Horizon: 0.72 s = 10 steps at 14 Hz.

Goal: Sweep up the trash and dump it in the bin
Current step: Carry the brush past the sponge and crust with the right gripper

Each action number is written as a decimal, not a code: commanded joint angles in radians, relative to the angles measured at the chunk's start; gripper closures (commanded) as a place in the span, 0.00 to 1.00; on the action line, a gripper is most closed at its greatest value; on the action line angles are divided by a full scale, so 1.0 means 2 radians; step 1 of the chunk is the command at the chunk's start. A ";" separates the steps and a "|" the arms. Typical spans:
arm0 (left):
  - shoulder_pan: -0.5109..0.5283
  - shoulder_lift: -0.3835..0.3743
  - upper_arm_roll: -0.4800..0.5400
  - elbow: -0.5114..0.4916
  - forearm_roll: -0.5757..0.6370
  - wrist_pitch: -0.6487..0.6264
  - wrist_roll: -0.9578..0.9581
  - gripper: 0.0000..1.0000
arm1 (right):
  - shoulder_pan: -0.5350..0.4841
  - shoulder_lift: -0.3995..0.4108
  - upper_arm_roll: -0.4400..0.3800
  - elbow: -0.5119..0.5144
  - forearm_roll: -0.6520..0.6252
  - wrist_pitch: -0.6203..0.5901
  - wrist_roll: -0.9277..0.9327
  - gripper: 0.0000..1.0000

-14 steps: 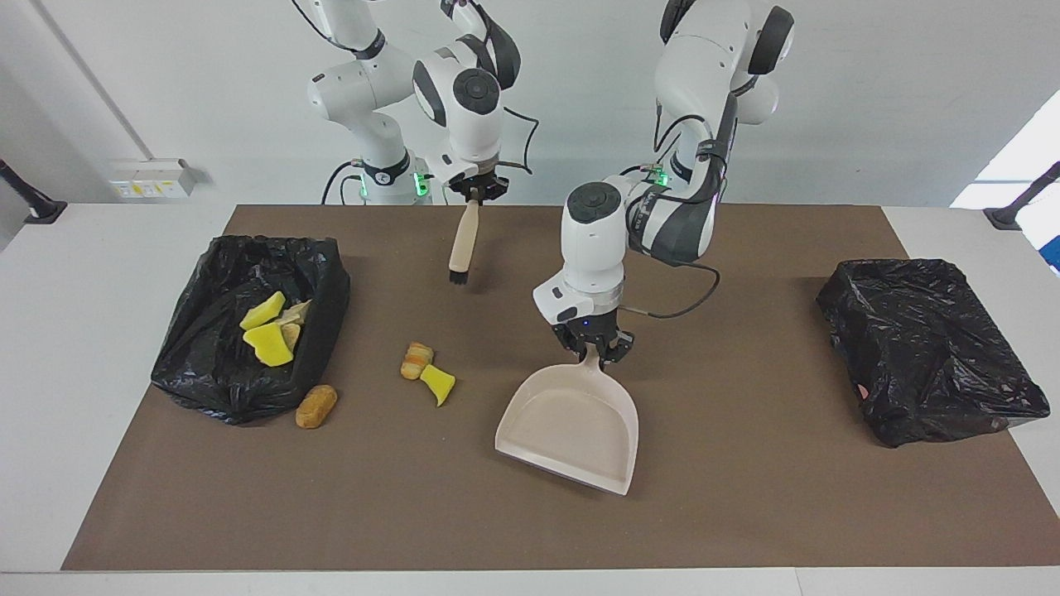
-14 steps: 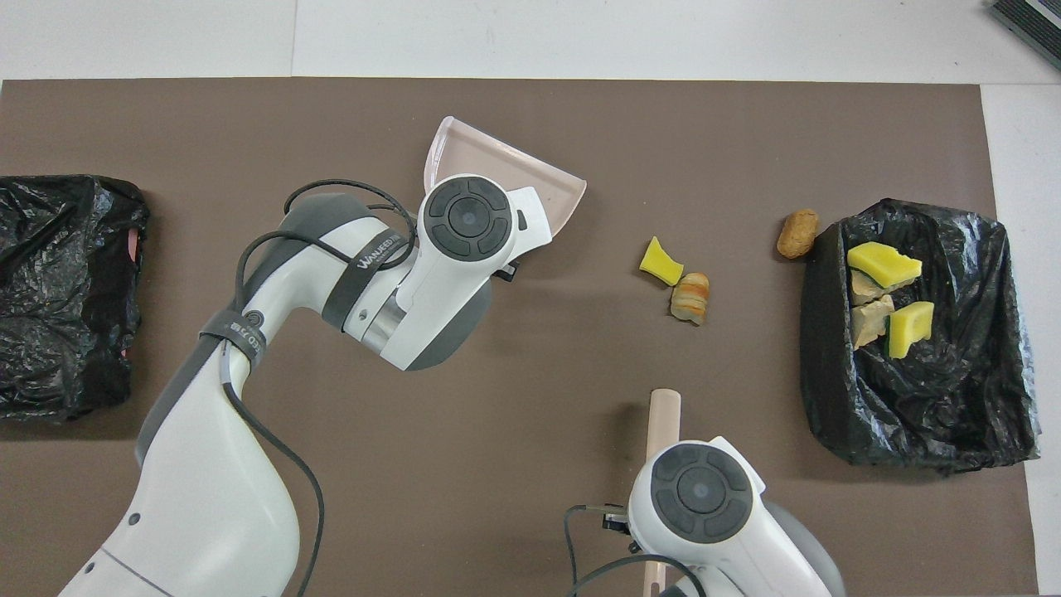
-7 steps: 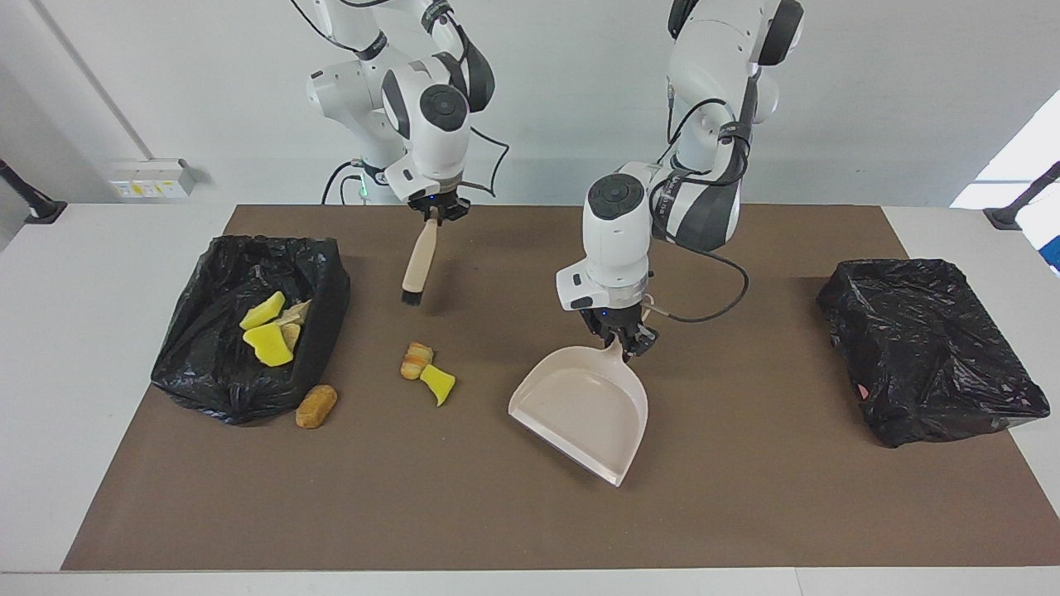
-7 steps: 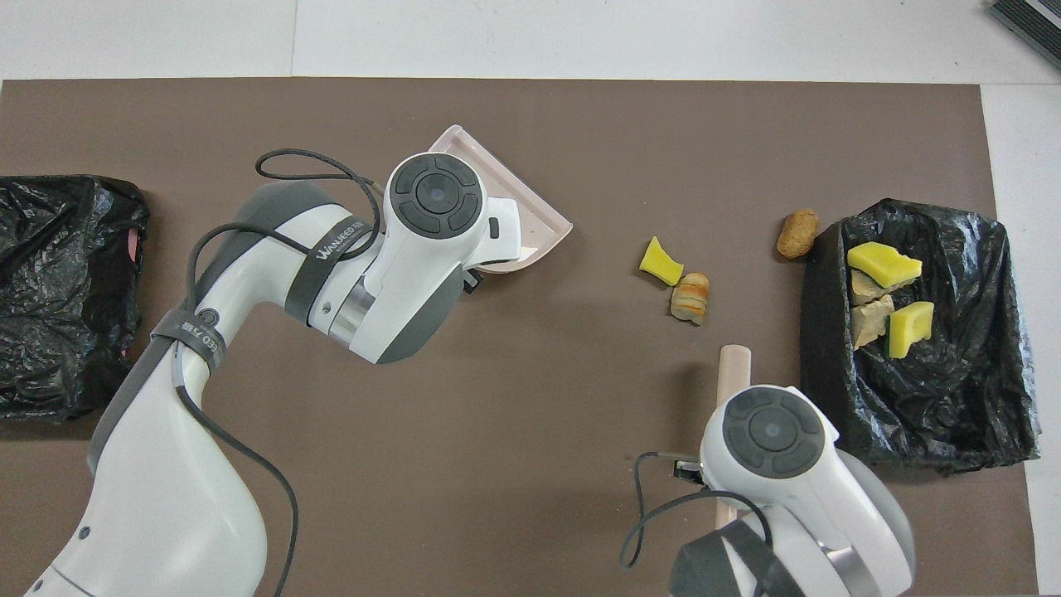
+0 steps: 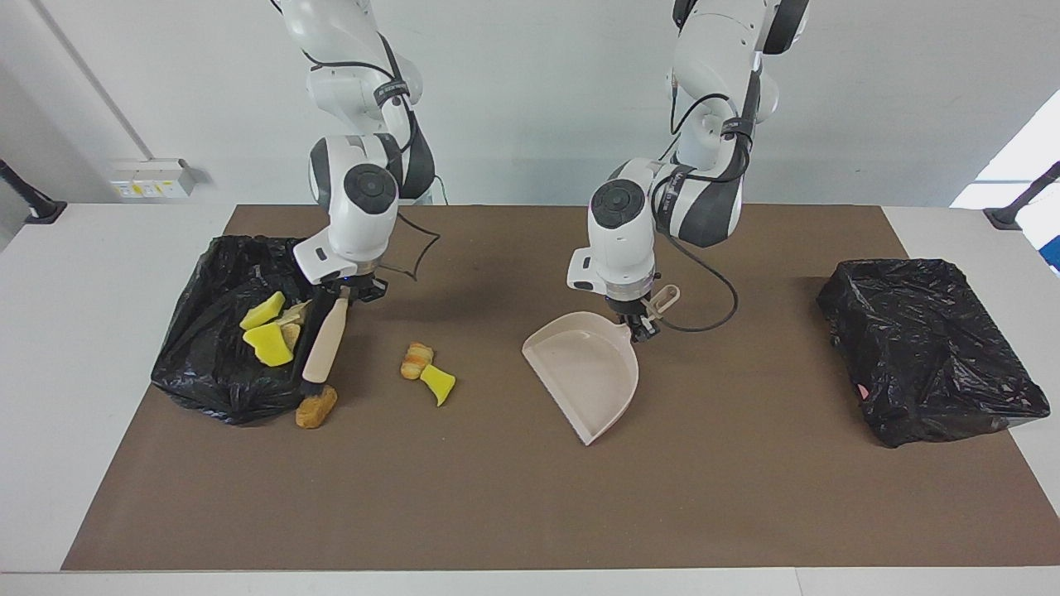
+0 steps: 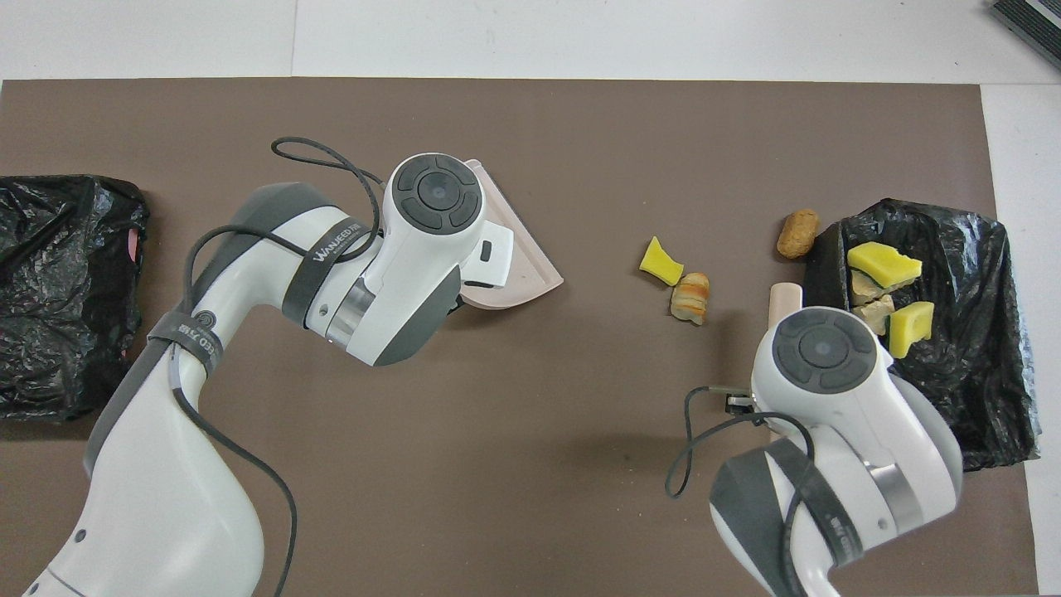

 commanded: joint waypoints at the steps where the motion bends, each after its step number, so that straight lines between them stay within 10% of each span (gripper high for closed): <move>1: -0.018 -0.032 0.002 -0.049 0.010 0.004 0.008 1.00 | -0.019 0.028 0.007 0.039 -0.022 0.001 -0.015 1.00; 10: -0.024 -0.046 0.002 -0.074 0.017 0.008 0.008 1.00 | 0.021 0.057 0.045 0.062 0.104 -0.032 -0.025 1.00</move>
